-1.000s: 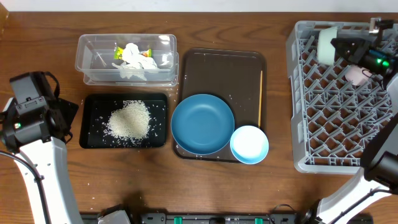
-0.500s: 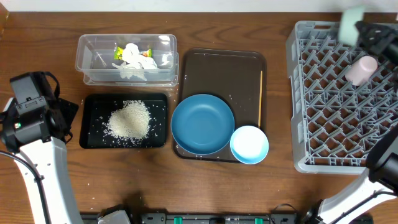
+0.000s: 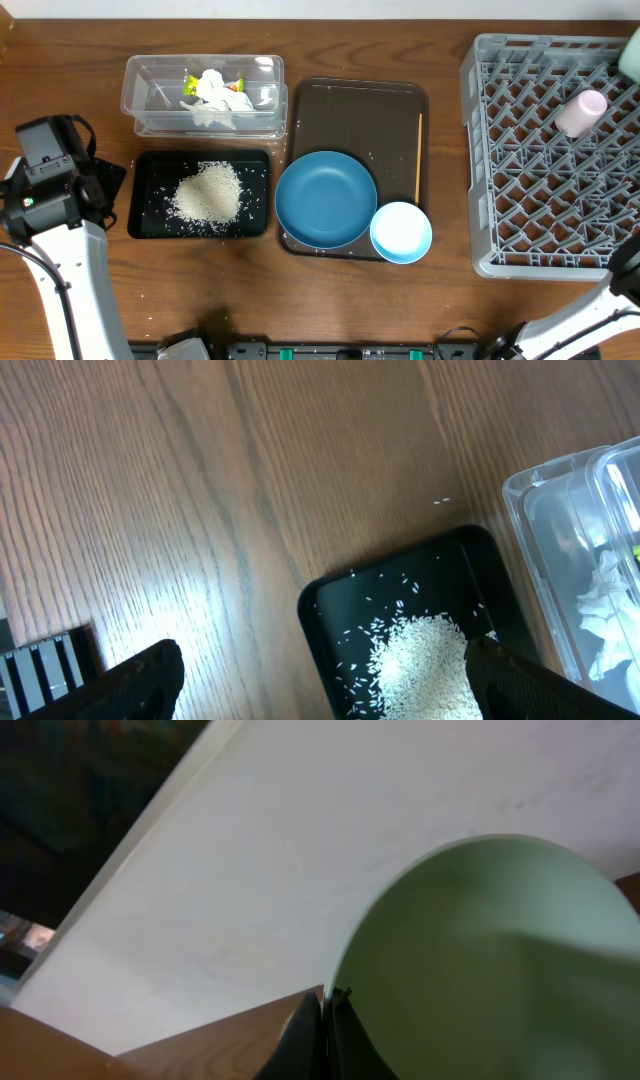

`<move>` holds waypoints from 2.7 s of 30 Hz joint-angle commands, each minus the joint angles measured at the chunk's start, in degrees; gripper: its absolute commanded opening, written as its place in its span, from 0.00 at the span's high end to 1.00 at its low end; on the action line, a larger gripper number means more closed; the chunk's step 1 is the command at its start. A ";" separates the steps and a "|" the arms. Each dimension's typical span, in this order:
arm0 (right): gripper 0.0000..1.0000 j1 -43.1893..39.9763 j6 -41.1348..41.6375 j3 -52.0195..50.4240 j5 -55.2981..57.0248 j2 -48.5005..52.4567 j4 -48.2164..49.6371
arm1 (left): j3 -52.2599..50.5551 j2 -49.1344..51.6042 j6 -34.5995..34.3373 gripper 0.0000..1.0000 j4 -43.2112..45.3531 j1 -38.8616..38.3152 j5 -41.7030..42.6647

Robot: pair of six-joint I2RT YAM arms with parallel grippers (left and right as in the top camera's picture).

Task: Sort waste into correct bins and load items into the dishwasher rack
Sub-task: 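Set the green bowl upright-edge into the rack slots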

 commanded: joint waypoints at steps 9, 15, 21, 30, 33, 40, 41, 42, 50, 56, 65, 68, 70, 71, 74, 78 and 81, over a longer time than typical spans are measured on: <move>0.99 -1.18 5.46 0.42 1.03 9.03 10.69 | -0.07 0.15 -0.09 0.08 -0.20 0.24 -0.28; 0.99 -1.42 5.03 0.42 0.98 10.19 10.73 | -0.04 0.15 -0.09 0.08 -0.20 0.24 -0.28; 0.99 -1.16 4.81 0.42 1.49 11.50 11.80 | -0.07 0.15 -0.09 0.08 -0.20 0.24 -0.28; 0.99 -1.03 8.04 0.44 1.86 13.92 13.62 | -0.07 0.15 -0.09 0.08 -0.20 0.24 -0.28; 0.99 -1.03 13.29 0.44 -0.15 13.92 20.48 | -0.07 0.15 -0.09 0.08 -0.20 0.24 -0.28; 0.99 -0.59 25.40 0.44 -0.98 13.92 35.76 | -0.07 0.15 -0.09 0.08 -0.20 0.24 -0.28; 0.99 -0.28 25.11 0.44 -0.98 13.94 34.91 | -0.07 0.15 -0.09 0.08 -0.20 0.24 -0.28; 0.99 0.00 23.87 0.44 -0.98 13.97 33.46 | -0.07 0.15 -0.09 0.08 -0.20 0.24 -0.28; 0.95 0.24 10.80 0.44 2.75 13.97 17.51 | -0.07 0.15 -0.09 0.08 -0.20 0.24 -0.28; 0.96 -2.19 11.45 0.44 2.71 13.97 16.59 | -0.07 0.15 -0.09 0.08 -0.20 0.24 -0.28; 0.83 -5.09 12.48 0.44 0.96 12.02 14.69 | -0.07 0.15 -0.11 0.08 -0.20 0.24 -0.28; 0.82 -5.66 10.91 0.44 2.32 10.08 9.88 | -0.07 0.15 -0.09 0.08 -0.20 0.24 -0.28; 0.82 -5.88 8.96 0.44 3.96 8.41 4.74 | -0.07 0.15 -0.09 0.08 -0.20 0.24 -0.28; 0.81 -5.92 7.37 0.44 4.96 7.39 1.68 | -0.07 0.15 -0.09 0.08 -0.20 0.24 -0.28; 0.77 -5.90 0.26 0.44 12.33 3.41 -12.09 | -0.07 0.15 -0.09 0.08 -0.20 0.24 -0.28; 0.71 -5.66 -6.93 0.44 28.09 -3.93 -29.31 | -0.07 0.15 -0.09 0.08 -0.20 0.24 -0.28; 0.67 -5.16 -9.14 0.44 39.28 -9.40 -36.37 | -0.07 0.15 -0.09 0.08 -0.20 0.24 -0.28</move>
